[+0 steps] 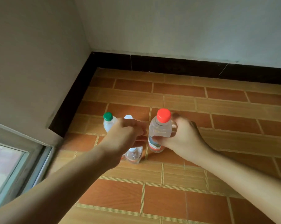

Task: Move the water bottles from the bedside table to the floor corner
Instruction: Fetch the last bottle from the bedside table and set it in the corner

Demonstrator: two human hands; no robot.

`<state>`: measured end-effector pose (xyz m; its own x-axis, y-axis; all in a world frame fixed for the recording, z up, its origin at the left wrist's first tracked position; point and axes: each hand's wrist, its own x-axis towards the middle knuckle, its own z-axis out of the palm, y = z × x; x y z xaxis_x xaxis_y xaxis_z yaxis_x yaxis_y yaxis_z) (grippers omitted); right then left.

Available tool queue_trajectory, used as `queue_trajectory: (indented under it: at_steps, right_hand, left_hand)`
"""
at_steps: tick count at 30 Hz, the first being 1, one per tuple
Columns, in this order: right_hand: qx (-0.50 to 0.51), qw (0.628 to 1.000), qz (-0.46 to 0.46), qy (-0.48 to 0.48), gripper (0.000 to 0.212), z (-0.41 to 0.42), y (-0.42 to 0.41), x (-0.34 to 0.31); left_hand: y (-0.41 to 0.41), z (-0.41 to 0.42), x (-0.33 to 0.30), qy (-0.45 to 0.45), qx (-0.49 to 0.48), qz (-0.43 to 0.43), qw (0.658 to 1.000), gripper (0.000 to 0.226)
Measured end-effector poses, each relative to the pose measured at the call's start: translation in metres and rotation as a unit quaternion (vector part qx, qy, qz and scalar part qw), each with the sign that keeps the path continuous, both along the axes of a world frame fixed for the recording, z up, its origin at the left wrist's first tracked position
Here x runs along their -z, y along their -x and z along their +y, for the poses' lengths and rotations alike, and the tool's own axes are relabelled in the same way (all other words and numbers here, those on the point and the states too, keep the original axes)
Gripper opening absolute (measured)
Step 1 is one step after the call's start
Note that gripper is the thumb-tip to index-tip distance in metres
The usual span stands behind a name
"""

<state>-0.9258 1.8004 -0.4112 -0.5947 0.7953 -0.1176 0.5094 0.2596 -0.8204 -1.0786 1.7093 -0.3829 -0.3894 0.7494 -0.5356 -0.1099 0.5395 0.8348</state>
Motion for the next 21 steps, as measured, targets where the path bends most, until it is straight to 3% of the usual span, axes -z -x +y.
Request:
queue_trajectory:
  at_steps: [2, 6, 13, 21]
  right_hand:
    - [0.003, 1.0, -0.005, 0.009, 0.046, 0.003, 0.008, 0.035]
    - [-0.001, 0.999, -0.02, 0.035, 0.039, 0.007, 0.026, 0.087]
    - [-0.011, 0.998, -0.042, 0.044, 0.035, 0.003, 0.045, 0.118]
    - [-0.027, 0.998, -0.05, 0.039, 0.025, 0.001, 0.052, 0.107]
  left_hand:
    - [0.0, -0.003, 0.025, -0.006, 0.038, 0.08, 0.996, 0.02]
    - [0.009, -0.009, 0.061, -0.017, 0.085, 0.282, 0.956, 0.017]
    - [0.024, -0.014, 0.075, -0.029, 0.052, 0.278, 0.959, 0.012]
    - [0.028, -0.017, 0.072, -0.044, 0.091, 0.248, 0.963, 0.012]
